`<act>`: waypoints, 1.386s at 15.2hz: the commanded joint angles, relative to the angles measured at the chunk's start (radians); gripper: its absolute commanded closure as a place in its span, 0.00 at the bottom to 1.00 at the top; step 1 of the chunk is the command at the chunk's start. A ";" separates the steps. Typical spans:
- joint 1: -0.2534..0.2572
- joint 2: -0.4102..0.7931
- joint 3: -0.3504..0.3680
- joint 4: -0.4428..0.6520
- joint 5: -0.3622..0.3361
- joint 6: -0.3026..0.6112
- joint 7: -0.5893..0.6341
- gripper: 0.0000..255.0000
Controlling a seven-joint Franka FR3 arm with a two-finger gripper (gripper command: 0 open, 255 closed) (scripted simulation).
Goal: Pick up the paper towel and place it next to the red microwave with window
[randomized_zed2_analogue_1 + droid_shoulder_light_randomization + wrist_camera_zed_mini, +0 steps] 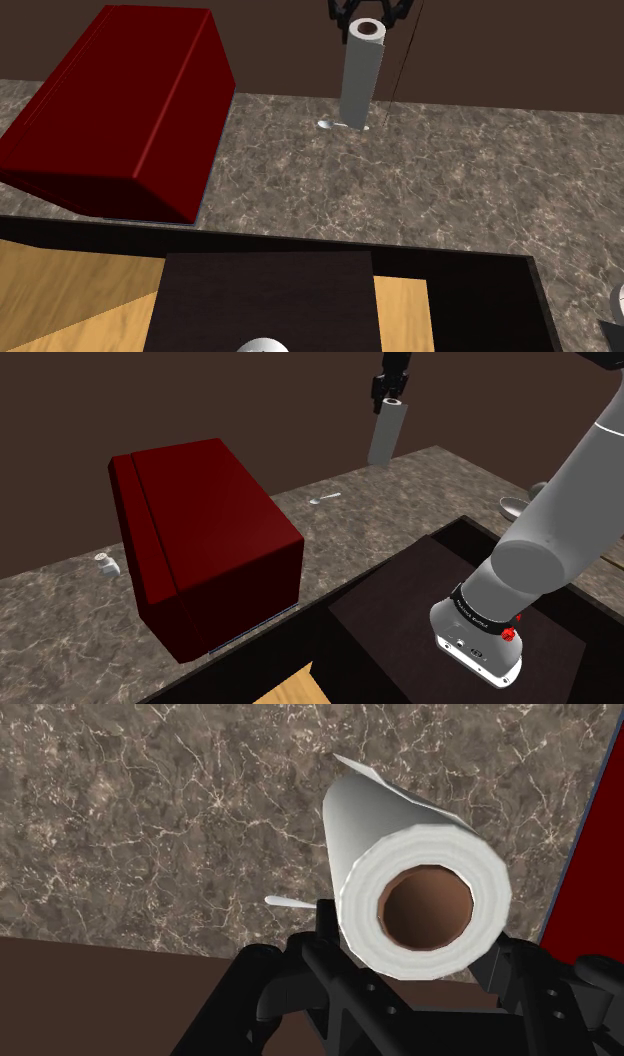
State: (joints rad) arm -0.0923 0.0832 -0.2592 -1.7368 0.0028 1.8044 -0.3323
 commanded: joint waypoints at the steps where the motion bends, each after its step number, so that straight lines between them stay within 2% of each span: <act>1: 0.000 0.000 0.000 0.030 0.000 -0.031 0.000 1.00; 14: -0.004 0.018 -0.002 0.217 0.005 -0.200 -0.005 1.00; 21: 0.088 -0.103 0.076 0.073 -0.023 -0.176 0.165 1.00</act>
State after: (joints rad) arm -0.0153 -0.0025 -0.1931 -1.6448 -0.0168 1.6264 -0.1899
